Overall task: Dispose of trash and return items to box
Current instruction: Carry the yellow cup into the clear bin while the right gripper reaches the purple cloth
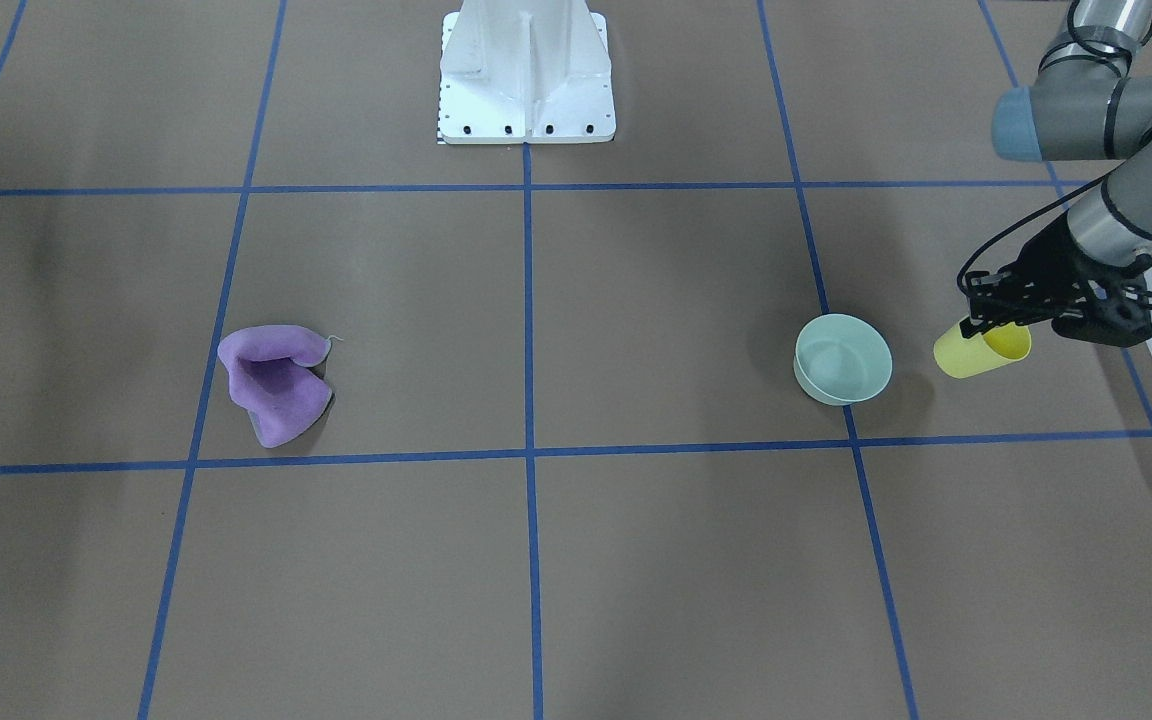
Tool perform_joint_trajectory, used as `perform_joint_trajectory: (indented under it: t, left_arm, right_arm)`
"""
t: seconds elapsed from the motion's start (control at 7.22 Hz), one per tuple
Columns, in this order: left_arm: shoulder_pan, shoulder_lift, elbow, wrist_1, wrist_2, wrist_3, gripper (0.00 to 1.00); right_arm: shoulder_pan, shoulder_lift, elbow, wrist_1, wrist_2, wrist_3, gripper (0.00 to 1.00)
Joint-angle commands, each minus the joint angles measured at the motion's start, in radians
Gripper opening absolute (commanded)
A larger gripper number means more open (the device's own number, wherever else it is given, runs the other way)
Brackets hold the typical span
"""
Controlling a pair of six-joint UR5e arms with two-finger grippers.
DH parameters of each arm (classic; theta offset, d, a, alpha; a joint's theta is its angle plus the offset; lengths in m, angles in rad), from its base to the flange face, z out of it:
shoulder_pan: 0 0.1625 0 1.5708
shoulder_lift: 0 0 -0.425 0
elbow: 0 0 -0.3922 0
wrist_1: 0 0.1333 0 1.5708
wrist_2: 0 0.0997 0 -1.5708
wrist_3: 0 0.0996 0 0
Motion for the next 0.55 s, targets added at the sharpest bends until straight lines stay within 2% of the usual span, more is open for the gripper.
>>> perform_joint_trajectory:
  t: [0.0,0.14,0.28,0.42]
  left_arm:
    - [-0.145,0.007,-0.040,0.010,-0.108,0.021,0.00]
    - [-0.207,0.019,-0.036,0.013,-0.120,0.101,0.00]
    - [-0.277,0.075,-0.031,0.040,-0.119,0.262,0.00]
    - [-0.384,0.088,-0.024,0.163,-0.119,0.484,0.00]
  right_arm:
    - [-0.169,0.084,0.003,0.056,-0.117,0.250,1.00]
    - [-0.211,0.107,0.001,0.056,-0.139,0.271,1.00]
    - [-0.274,0.146,-0.002,0.056,-0.183,0.353,1.00]
    - [-0.364,0.192,-0.014,0.053,-0.272,0.424,1.00]
